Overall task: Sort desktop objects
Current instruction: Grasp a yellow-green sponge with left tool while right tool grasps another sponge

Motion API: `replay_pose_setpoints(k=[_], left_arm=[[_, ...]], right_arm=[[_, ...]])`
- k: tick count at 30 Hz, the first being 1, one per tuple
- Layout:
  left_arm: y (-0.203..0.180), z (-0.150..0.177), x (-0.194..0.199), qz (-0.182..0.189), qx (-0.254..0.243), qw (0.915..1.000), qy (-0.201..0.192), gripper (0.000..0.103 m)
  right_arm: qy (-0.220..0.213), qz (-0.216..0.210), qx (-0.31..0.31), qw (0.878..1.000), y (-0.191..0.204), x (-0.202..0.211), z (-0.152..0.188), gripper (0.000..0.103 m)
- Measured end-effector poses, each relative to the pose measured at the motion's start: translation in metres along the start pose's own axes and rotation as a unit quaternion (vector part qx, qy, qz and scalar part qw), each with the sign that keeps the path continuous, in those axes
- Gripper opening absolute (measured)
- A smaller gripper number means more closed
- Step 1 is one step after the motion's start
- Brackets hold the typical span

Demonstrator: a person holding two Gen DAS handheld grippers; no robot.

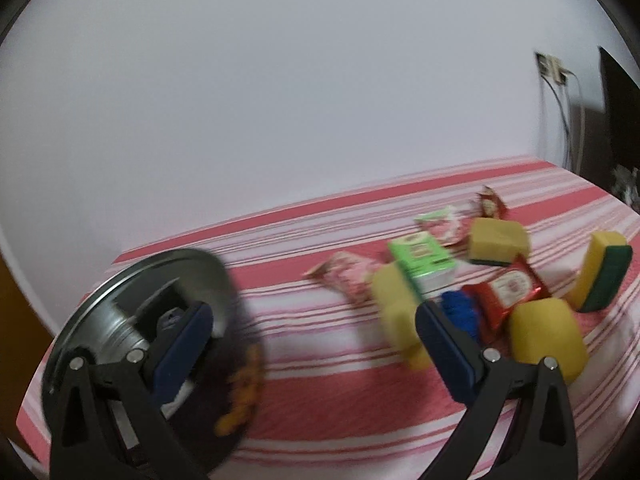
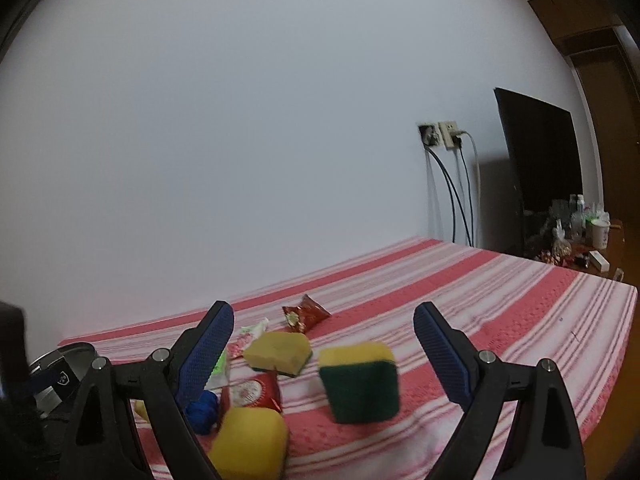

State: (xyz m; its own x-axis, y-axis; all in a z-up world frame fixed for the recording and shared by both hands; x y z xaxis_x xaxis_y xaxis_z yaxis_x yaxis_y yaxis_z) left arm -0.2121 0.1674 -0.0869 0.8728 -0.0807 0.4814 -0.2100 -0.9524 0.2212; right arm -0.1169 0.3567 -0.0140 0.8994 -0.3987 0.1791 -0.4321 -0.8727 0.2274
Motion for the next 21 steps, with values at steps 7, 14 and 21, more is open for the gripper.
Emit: replay_pose_setpoints(k=[7, 14, 21], left_arm=[[-0.029, -0.009, -0.041, 0.042, 0.012, 0.9972, 0.06, 0.094], [-0.03, 0.012, -0.082, 0.104, 0.076, 0.9784, 0.161, 0.061], [-0.04, 0.015, -0.077, 0.16, 0.094, 0.969, 0.163, 0.028]], right_arm=[[0.013, 0.029, 0.022, 0.999, -0.026, 0.008, 0.008, 0.093], [0.051, 0.025, -0.003, 0.998, -0.05, 0.003, 0.019, 0.093], [0.085, 0.024, -0.003, 0.996, -0.058, -0.009, 0.028, 0.093]])
Point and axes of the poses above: each gripper's, at about its wrist camera, not at the fingertips, and x roughly against the way its jaws point, y to its left, z to its underside, the point moved 7 cm from there along -x, roughly the way its jaws point
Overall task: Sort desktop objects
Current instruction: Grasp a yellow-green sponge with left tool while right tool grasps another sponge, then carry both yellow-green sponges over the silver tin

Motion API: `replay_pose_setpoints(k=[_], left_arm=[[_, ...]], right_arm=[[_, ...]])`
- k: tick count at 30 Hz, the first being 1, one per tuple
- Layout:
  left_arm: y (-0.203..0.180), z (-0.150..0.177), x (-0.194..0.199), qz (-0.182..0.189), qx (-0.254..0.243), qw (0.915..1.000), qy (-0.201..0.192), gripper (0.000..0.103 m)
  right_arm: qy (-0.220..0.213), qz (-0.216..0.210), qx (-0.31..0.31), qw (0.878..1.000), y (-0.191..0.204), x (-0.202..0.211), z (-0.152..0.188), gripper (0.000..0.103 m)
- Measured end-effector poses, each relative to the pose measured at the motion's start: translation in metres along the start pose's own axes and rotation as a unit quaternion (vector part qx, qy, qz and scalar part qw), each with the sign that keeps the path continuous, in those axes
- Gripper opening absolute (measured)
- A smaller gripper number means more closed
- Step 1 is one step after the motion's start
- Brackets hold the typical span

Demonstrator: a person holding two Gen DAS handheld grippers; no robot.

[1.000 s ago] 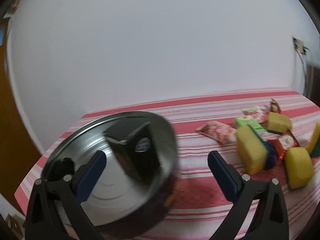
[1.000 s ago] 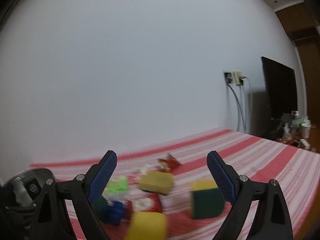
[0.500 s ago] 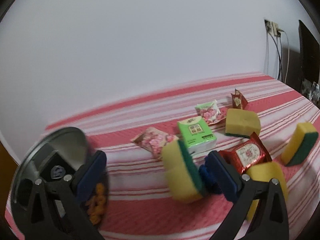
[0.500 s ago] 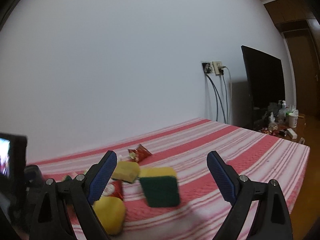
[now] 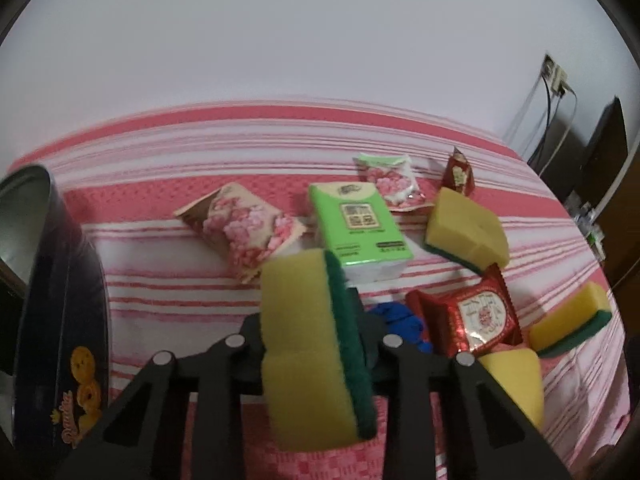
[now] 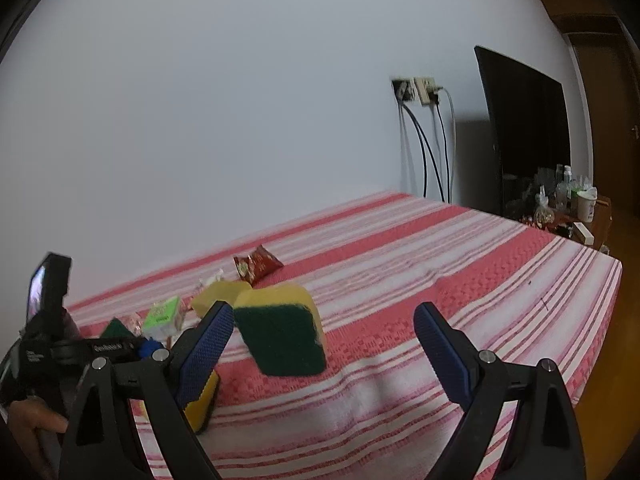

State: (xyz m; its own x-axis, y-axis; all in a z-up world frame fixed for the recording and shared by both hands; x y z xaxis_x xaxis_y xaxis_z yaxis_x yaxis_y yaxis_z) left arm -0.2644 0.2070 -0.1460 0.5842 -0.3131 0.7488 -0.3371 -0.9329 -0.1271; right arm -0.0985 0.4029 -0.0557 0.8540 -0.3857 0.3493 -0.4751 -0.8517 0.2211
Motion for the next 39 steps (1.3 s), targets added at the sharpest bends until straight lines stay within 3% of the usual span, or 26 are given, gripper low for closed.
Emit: replay_pose_setpoints(k=[7, 13, 16, 21, 22, 23, 24, 25, 28, 32, 39], left_arm=[[-0.01, 0.002, 0.043, -0.013, -0.027, 0.9951, -0.094, 0.028], [-0.014, 0.01, 0.07, -0.026, -0.044, 0.9912, -0.122, 0.028], [-0.007, 0.008, 0.079, -0.03, -0.044, 0.9906, -0.126, 0.028], [0.002, 0.006, 0.086, -0.039, -0.042, 0.9894, -0.134, 0.028], [0.006, 0.008, 0.087, -0.038, -0.038, 0.9899, -0.131, 0.028], [0.008, 0.008, 0.087, -0.037, -0.036, 0.9903, -0.129, 0.028], [0.01, 0.01, 0.088, -0.036, -0.034, 0.9906, -0.128, 0.028], [0.011, 0.011, 0.088, -0.035, -0.033, 0.9907, -0.127, 0.028], [0.014, 0.013, 0.091, -0.032, -0.032, 0.9908, -0.127, 0.028], [0.017, 0.016, 0.098, -0.033, -0.033, 0.9896, -0.136, 0.028], [0.031, 0.018, 0.111, -0.035, -0.021, 0.9883, -0.147, 0.028]], right_arm=[[0.046, -0.019, 0.004, 0.999, 0.001, -0.011, 0.008, 0.093], [0.108, -0.061, 0.012, 0.992, 0.027, -0.032, 0.005, 0.093], [0.14, -0.048, 0.018, 0.989, 0.034, -0.05, 0.006, 0.093], [0.192, 0.013, 0.053, 0.98, 0.035, -0.081, 0.018, 0.093], [0.204, 0.016, 0.049, 0.978, 0.033, -0.084, 0.021, 0.089], [0.213, 0.012, 0.041, 0.976, 0.03, -0.086, 0.024, 0.07], [0.219, 0.006, 0.031, 0.975, 0.028, -0.087, 0.026, 0.059], [0.219, -0.007, 0.021, 0.975, 0.028, -0.086, 0.027, 0.058], [0.206, 0.014, 0.028, 0.978, 0.027, -0.079, 0.024, 0.057], [0.163, 0.049, 0.08, 0.982, 0.041, -0.061, 0.012, 0.057], [0.099, 0.034, 0.121, 0.987, 0.089, -0.027, -0.021, 0.057]])
Point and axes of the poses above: each gripper's, at about its wrist camera, not at the fingertips, and x roughly against the way its jaws point, y to its left, z to its underside, the point moved 7 cm from there along -x, roughly the way its jaws point
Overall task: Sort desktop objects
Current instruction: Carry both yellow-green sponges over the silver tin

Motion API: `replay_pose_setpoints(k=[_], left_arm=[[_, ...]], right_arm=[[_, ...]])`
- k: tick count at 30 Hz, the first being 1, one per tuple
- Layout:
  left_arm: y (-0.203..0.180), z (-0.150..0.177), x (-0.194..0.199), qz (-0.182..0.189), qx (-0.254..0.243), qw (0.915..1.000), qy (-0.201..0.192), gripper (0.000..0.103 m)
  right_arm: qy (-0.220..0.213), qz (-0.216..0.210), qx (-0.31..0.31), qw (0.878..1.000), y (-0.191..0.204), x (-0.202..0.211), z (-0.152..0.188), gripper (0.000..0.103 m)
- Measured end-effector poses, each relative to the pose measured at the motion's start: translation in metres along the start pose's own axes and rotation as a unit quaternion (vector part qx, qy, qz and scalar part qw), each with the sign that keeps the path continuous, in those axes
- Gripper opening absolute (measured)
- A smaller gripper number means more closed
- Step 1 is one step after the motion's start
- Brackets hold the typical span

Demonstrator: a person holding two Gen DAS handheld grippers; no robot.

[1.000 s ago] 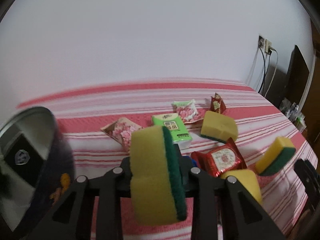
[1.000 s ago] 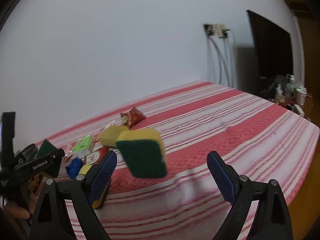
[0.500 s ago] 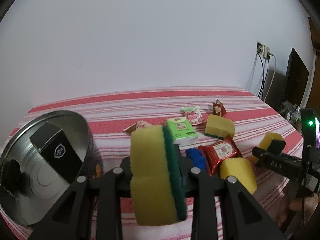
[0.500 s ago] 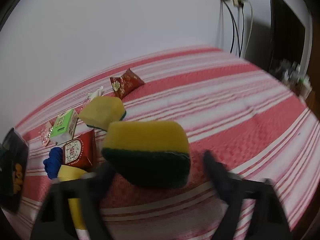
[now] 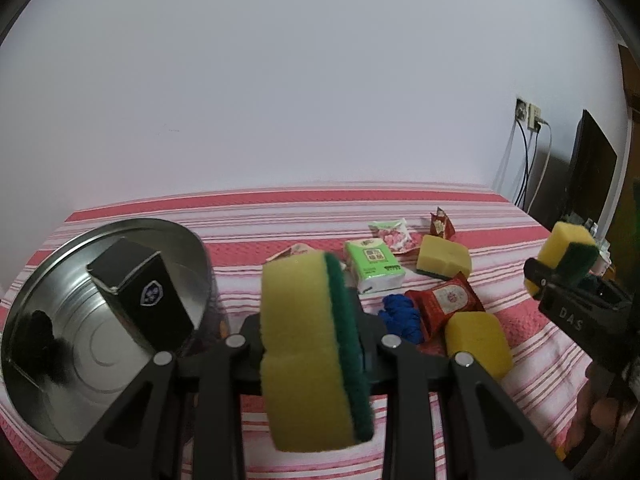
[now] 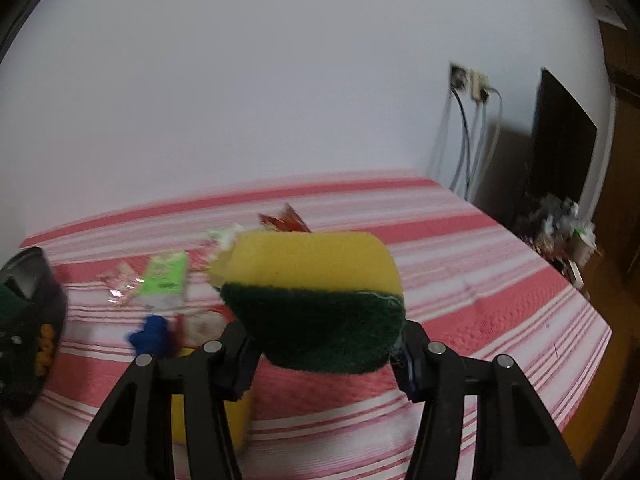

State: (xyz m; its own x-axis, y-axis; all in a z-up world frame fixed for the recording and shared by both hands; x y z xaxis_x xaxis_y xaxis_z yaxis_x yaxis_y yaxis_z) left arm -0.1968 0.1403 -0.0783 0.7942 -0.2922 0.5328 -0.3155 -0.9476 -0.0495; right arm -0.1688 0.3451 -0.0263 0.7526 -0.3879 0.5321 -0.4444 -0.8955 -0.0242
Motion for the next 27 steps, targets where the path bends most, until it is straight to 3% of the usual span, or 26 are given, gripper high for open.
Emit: replay_pose_setpoints(k=[14, 27], left_arm=[[0.042, 0.003, 0.019, -0.028, 0.028, 0.9991, -0.014, 0.029], [0.072, 0.005, 0.035, -0.041, 0.051, 0.9974, -0.028, 0.029]], right_arm=[[-0.016, -0.078, 0.036, 0.996, 0.078, 0.027, -0.005, 0.058], [-0.028, -0.102, 0.06, 0.993, 0.113, 0.044, -0.008, 0.058]])
Point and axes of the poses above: each gripper's, at about its wrist camera, not at the fingertips, and x roughly against the way its jaws point, y to its left, z to its underside, the point moved 7 cm from there along -x, roughly the way its jaws point
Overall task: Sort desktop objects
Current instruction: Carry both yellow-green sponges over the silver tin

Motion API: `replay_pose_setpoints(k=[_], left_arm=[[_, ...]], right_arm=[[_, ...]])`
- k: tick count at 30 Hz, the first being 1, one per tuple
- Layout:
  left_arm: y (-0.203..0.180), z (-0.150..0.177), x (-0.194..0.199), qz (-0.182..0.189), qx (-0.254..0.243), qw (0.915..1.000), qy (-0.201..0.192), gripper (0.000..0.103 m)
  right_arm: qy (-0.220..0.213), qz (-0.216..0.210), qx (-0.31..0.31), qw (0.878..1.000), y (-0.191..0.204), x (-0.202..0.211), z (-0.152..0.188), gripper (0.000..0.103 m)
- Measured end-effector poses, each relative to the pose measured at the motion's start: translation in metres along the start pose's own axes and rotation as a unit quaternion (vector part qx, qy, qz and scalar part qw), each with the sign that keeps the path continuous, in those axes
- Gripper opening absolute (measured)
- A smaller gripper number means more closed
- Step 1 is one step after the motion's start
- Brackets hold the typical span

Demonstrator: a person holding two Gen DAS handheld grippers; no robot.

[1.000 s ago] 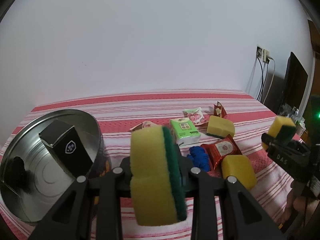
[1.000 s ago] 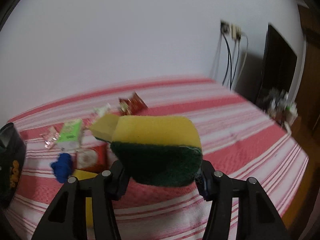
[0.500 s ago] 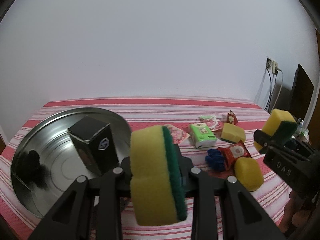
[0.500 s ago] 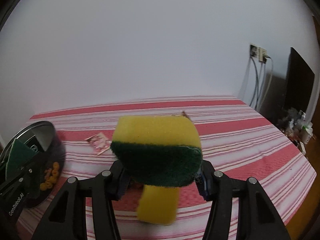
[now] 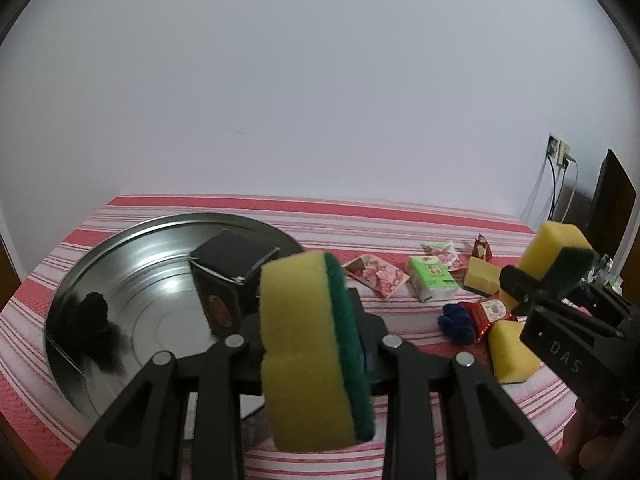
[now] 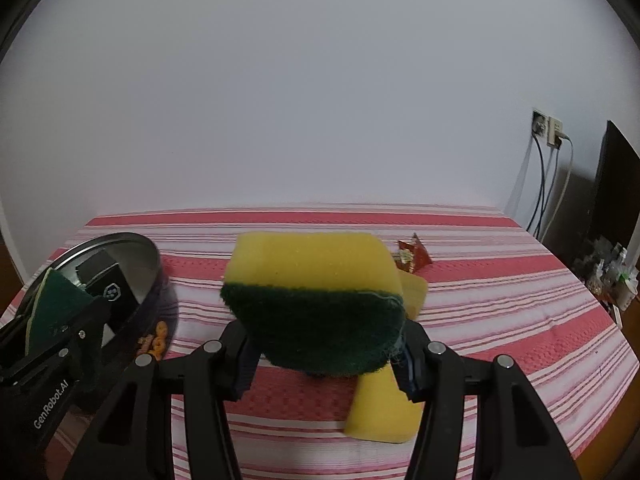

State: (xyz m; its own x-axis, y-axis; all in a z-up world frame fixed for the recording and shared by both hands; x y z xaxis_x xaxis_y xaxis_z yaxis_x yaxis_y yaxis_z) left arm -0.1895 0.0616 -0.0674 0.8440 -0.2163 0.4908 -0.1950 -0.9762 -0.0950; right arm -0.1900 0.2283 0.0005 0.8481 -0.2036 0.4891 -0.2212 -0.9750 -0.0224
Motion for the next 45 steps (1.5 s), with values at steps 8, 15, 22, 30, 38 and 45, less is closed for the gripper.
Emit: replay_pose_setpoints(k=[8, 15, 22, 30, 38, 45], left_arm=[[0.034, -0.004, 0.008, -0.027, 0.025, 0.9993, -0.008, 0.029], [0.073, -0.008, 0.017, -0.068, 0.044, 0.9966, -0.018, 0.029], [0.107, -0.01, 0.018, -0.104, 0.065, 0.9923, -0.016, 0.029], [0.136, -0.008, 0.013, -0.139, 0.085, 0.9866, -0.005, 0.029], [0.146, -0.006, 0.003, -0.156, 0.087, 0.9839, 0.001, 0.029], [0.155, -0.008, -0.003, -0.178, 0.083, 0.9804, 0.008, 0.029]], right_arm=[[-0.01, -0.042, 0.024, 0.999, 0.05, 0.004, -0.012, 0.058], [-0.015, -0.074, 0.045, 0.996, 0.09, 0.002, -0.02, 0.058], [-0.008, -0.109, 0.052, 0.993, 0.123, -0.005, -0.025, 0.058], [-0.008, -0.135, 0.058, 0.989, 0.15, -0.014, -0.031, 0.058], [-0.011, -0.146, 0.063, 0.987, 0.168, -0.029, -0.034, 0.058], [-0.004, -0.149, 0.066, 0.987, 0.177, -0.043, -0.034, 0.058]])
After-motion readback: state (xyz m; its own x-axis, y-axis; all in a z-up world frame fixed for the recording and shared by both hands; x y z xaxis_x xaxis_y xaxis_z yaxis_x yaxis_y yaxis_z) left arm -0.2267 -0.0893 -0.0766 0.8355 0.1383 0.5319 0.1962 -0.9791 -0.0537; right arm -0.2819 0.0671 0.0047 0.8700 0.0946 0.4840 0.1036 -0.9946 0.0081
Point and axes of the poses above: each gripper's, at about its wrist camera, not at the fingertips, and x roughly against the way its jaws point, y to its left, z to its underside, the point moved 7 cm from there along -x, roughly the way its jaws point
